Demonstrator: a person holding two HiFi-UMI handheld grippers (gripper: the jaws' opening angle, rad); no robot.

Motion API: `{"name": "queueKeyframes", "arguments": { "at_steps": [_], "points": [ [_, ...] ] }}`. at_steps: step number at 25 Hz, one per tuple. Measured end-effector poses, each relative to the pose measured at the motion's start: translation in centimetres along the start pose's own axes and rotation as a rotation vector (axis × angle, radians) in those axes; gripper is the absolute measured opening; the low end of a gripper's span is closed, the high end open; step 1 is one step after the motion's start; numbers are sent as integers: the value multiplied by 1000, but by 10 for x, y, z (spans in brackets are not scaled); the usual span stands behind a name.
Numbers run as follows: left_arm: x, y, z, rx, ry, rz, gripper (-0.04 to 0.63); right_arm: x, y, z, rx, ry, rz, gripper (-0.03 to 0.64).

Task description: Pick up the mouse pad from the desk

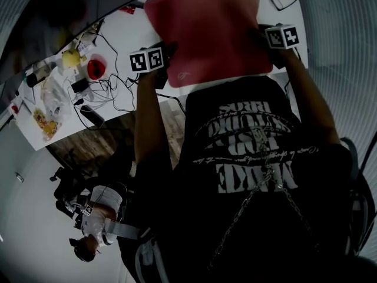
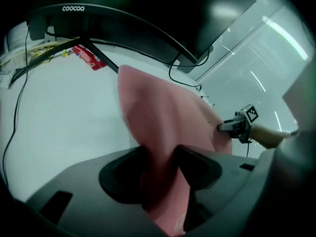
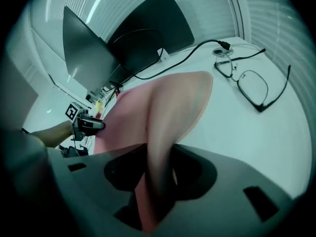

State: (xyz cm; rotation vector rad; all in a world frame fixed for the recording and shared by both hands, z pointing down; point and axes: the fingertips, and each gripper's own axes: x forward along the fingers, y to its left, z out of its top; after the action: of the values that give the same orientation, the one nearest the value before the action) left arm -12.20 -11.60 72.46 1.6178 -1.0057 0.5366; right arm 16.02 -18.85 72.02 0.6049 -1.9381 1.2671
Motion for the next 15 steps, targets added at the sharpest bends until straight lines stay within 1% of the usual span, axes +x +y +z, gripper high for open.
{"name": "queueKeyframes", "arguments": {
  "at_steps": [1,2,3,4,5,7,9,11,13,15],
  "points": [
    [-2,-5,1,-2,-1,16,224,-8,3,0,18,-10,-4,142],
    [-4,-10,2,-19,-5,15,216,-14,7,0,29,-21,-6,127],
    [-3,-15,1,-46,-12,-2,182,-17,11,0,25,-34,-7,108],
    [-3,-19,1,-77,-25,-25,142,-19,15,1,3,-48,-7,93],
    [-2,-22,1,-103,-43,-42,118,-20,20,3,-28,-63,-4,78],
    [-6,-27,2,-130,-79,-51,97,-23,31,6,-78,-90,9,61],
    [-14,-36,4,-141,-112,-50,83,-33,46,8,-97,-120,28,50],
    [-26,-52,8,-124,-146,-45,67,-50,65,14,-130,-158,36,38],
    [-43,-72,9,-78,-176,-29,57,-68,86,15,-167,-185,44,34],
    [-61,-92,7,-45,-199,-15,51,-82,103,10,-165,-206,64,32]
  ]
}}
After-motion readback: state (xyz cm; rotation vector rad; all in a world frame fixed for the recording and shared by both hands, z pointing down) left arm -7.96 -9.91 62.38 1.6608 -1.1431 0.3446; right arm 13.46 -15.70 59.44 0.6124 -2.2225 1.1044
